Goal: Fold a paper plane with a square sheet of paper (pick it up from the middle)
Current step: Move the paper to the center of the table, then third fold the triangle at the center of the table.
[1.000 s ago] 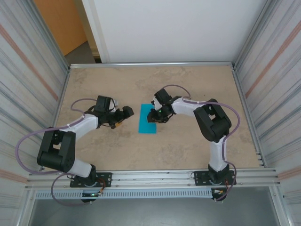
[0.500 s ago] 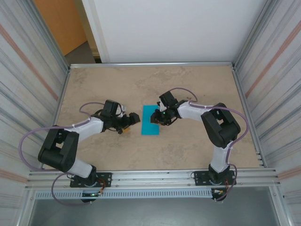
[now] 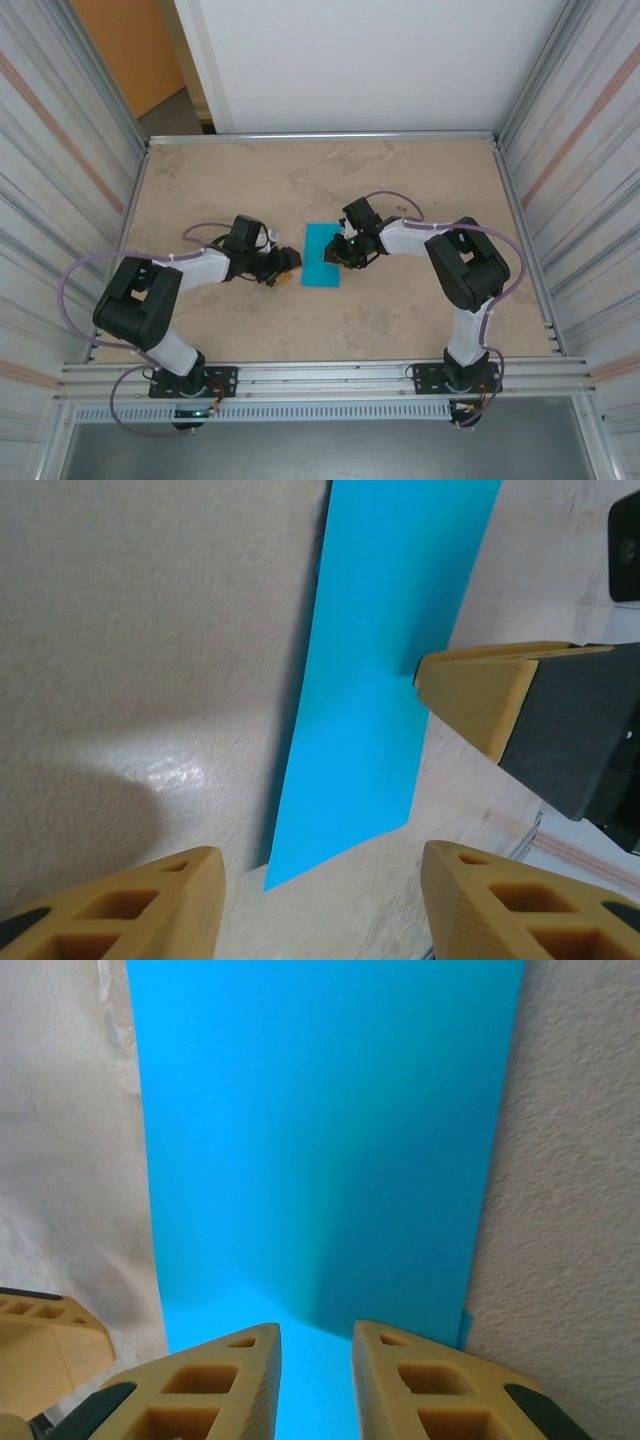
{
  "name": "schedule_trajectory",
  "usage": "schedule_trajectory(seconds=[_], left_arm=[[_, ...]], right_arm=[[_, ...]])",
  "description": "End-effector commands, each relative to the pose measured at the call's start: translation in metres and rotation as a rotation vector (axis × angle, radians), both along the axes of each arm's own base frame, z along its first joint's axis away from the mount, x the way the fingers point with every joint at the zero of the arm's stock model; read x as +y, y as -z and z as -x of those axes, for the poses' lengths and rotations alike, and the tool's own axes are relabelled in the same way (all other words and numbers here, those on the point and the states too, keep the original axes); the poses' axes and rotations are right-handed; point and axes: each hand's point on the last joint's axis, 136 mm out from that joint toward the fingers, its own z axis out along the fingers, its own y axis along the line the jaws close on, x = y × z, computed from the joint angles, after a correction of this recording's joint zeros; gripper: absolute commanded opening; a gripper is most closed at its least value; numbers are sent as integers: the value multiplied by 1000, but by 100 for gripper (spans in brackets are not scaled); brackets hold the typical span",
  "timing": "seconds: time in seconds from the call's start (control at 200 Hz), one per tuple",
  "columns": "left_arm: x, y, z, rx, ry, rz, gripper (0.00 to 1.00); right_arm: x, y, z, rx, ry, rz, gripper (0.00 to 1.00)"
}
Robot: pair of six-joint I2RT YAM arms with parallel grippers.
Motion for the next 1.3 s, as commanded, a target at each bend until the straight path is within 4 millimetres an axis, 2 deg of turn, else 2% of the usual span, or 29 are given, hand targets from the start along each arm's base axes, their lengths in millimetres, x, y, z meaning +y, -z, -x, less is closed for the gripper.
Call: schedule_trajectory(seconds=[0.0, 0.2, 0.416, 0.707, 1.062, 1.293], left_arm=[[-7, 0, 5, 7, 29, 14, 51], [-14, 10, 12, 30, 69, -9, 40], [-21, 14, 11, 41, 89, -1, 36], [-37, -2, -1, 7, 134, 67, 34], [-34, 2, -23, 60, 106, 100, 34], [-35, 5, -32, 97, 117, 116, 27]], right_arm=[[-22, 30, 15, 85, 39, 77, 27], [-29, 40, 22, 127, 38, 70, 26], [-32, 44, 25, 141, 40, 62, 25], [-32, 44, 23, 142, 41, 52, 25], [-32, 42, 20, 136, 45, 30, 25], [-30, 38, 18, 115, 31, 14, 27]])
